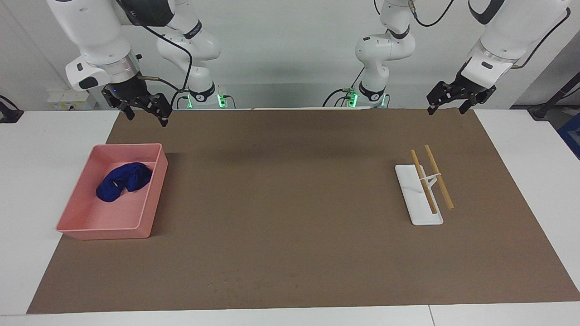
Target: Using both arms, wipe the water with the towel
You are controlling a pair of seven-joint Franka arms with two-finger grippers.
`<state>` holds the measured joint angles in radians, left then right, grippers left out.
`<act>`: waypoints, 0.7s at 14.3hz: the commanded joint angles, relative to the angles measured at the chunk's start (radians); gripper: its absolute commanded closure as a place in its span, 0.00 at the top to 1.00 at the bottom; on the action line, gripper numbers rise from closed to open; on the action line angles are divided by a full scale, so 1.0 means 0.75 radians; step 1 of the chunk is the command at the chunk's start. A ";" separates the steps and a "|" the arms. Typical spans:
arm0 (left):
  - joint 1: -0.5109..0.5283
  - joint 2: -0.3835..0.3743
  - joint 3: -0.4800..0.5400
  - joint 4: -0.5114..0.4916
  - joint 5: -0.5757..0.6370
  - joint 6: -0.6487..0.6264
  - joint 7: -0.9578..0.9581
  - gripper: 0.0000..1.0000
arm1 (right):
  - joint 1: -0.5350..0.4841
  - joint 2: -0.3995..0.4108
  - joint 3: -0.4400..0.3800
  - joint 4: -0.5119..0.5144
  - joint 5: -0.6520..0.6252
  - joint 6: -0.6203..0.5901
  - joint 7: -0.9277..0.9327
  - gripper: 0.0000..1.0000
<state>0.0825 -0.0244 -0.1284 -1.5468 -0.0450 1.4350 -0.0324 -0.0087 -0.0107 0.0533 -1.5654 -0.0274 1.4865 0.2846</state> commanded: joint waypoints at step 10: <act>-0.026 -0.025 0.006 -0.013 -0.012 -0.054 0.074 1.00 | -0.021 -0.043 -0.016 -0.060 0.059 0.043 -0.060 1.00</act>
<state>0.0718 -0.0244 -0.1336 -1.5469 -0.0450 1.4157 0.0019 -0.0163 -0.0264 0.0430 -1.5853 -0.0069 1.4956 0.2688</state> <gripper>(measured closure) 0.000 0.000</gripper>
